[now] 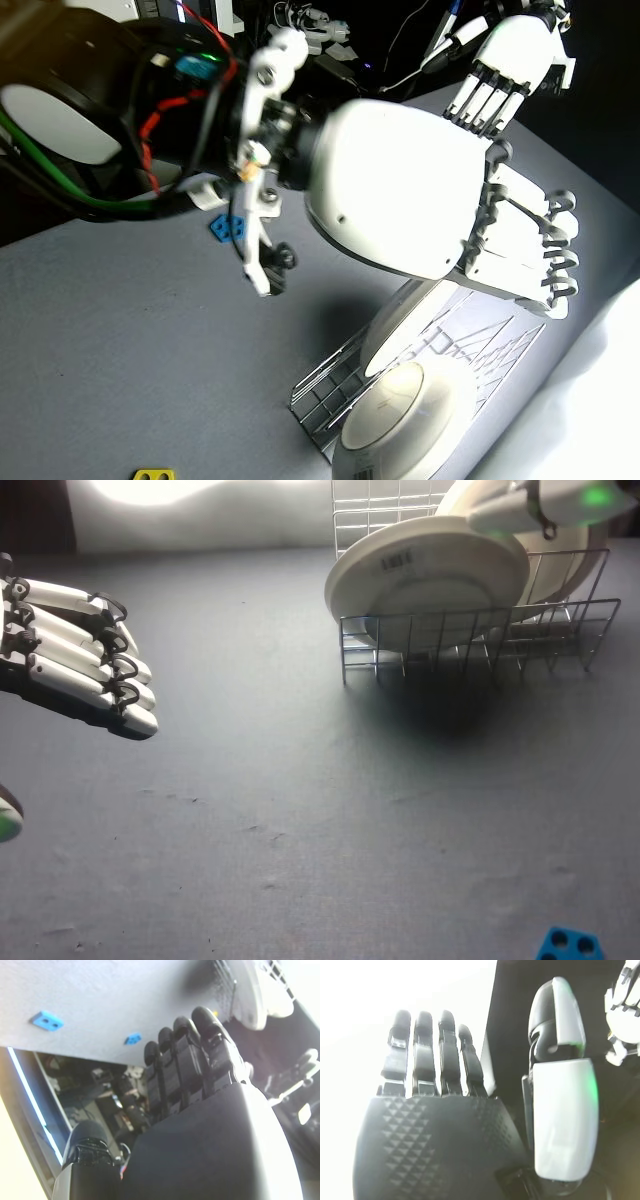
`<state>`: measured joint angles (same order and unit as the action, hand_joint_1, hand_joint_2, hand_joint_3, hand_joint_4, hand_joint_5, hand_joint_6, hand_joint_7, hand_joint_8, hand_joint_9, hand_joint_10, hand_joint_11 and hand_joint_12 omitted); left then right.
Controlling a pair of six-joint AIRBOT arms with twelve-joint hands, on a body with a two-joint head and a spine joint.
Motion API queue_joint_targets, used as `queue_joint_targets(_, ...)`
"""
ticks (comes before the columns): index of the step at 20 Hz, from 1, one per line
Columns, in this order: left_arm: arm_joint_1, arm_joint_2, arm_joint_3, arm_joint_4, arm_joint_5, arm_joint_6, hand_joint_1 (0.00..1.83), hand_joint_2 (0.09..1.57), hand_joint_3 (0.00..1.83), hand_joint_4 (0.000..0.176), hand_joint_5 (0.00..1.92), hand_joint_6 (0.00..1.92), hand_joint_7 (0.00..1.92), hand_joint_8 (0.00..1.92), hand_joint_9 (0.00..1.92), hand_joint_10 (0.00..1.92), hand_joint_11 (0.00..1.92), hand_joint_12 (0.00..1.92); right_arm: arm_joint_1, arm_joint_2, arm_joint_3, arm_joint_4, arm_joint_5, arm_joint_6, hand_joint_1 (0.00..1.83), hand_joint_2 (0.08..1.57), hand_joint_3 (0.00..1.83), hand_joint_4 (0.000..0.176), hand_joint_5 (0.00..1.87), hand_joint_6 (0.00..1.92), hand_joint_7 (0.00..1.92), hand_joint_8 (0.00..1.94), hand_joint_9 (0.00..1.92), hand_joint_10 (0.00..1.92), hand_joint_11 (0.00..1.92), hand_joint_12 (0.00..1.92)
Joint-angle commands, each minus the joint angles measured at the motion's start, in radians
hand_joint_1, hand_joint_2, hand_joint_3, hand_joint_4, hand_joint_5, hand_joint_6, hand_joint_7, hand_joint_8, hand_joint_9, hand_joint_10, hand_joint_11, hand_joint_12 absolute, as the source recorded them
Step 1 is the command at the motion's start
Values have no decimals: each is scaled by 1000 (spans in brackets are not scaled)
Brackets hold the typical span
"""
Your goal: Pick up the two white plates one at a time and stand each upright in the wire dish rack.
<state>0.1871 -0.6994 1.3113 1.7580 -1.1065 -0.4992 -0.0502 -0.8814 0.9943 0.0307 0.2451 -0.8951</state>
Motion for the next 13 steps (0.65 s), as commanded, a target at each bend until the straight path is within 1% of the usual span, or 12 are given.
queue_joint_targets(1, -10, 5, -6, -75, -16, -4, 0, 1140, 5, 0, 384, 0, 362, 0, 325, 0, 0, 689, 12, 17, -7, 0, 120, -1, 969, 1029, 4, 0, 246, 22, 336, 19, 177, 358, 0, 700)
queue_joint_targets(3, -8, 2, -18, -70, -14, -2, 0, 1146, 6, 0, 406, 9, 385, 8, 352, 10, 36, 711, 5, 57, -32, 0, 124, -2, 976, 1030, 2, 0, 314, 48, 371, 36, 204, 382, 0, 843)
queue_joint_targets(4, -5, 1, -22, -70, -13, -2, 0, 1146, 6, 0, 406, 9, 385, 8, 352, 10, 36, 711, -1, 76, -43, 0, 133, -4, 976, 1030, 2, 0, 314, 48, 371, 36, 204, 382, 0, 843)
queue_joint_targets(5, -3, 0, -27, -70, -11, -2, 0, 1154, 3, 0, 435, 5, 443, 8, 408, 12, 58, 736, -9, 99, -56, 0, 147, -6, 960, 1039, 1, 0, 406, 119, 418, 127, 195, 664, 0, 1081)
queue_joint_targets(6, -1, -1, -30, -70, -9, -2, 0, 1169, 2, 0, 507, 6, 581, 16, 519, 23, 132, 772, -14, 116, -68, 0, 149, -6, 867, 1039, 0, 0, 480, 208, 506, 226, 267, 830, 0, 1393)
queue_joint_targets(7, 0, -1, -31, -70, -9, -2, 0, 1207, 1, 0, 635, 15, 763, 36, 697, 54, 274, 781, -21, 140, -85, 0, 150, -7, 635, 1131, 7, 0, 359, 826, 438, 825, 287, 1178, 33, 1659)
queue_joint_targets(8, 4, -1, -31, -70, -6, -2, 0, 1249, 0, 0, 765, 28, 880, 52, 792, 72, 334, 824, -26, 163, -105, 0, 152, -8, 480, 1207, 11, 0, 325, 1235, 433, 1223, 315, 1419, 96, 1803)
queue_joint_targets(9, 5, -1, -31, -70, -6, -2, 0, 1290, 0, 0, 868, 48, 971, 82, 866, 114, 350, 983, -28, 173, -115, 0, 156, -11, 427, 1247, 9, 0, 374, 1469, 516, 1510, 402, 1602, 216, 1896)
queue_joint_targets(10, 7, 0, -31, -70, -6, -2, 0, 1374, 0, 0, 873, 399, 897, 658, 676, 1111, 297, 1560, -36, 185, -128, 0, 162, -24, 360, 1312, 12, 0, 468, 1683, 598, 1803, 544, 1857, 471, 1916)
queue_joint_targets(11, 8, 0, -30, -71, -6, -2, 85, 1406, 1, 0, 731, 1049, 690, 1282, 567, 1590, 356, 1818, -43, 193, -138, 0, 166, -34, 375, 1335, 10, 0, 518, 1796, 652, 1913, 647, 1908, 640, 1920)
queue_joint_targets(12, 10, 0, -25, -75, -6, -2, 239, 1428, 2, 0, 617, 1598, 600, 1751, 582, 1855, 511, 1900, -55, 209, -152, 0, 170, -40, 327, 1373, 15, 0, 748, 1896, 860, 1935, 845, 1918, 838, 1921)
queue_joint_targets(13, 12, -1, -21, -76, -6, -2, 303, 1434, 1, 0, 580, 1841, 610, 1887, 629, 1908, 603, 1917, -67, 224, -163, 2, 172, -47, 312, 1382, 10, 0, 958, 1916, 1039, 1940, 1001, 1920, 741, 1921)
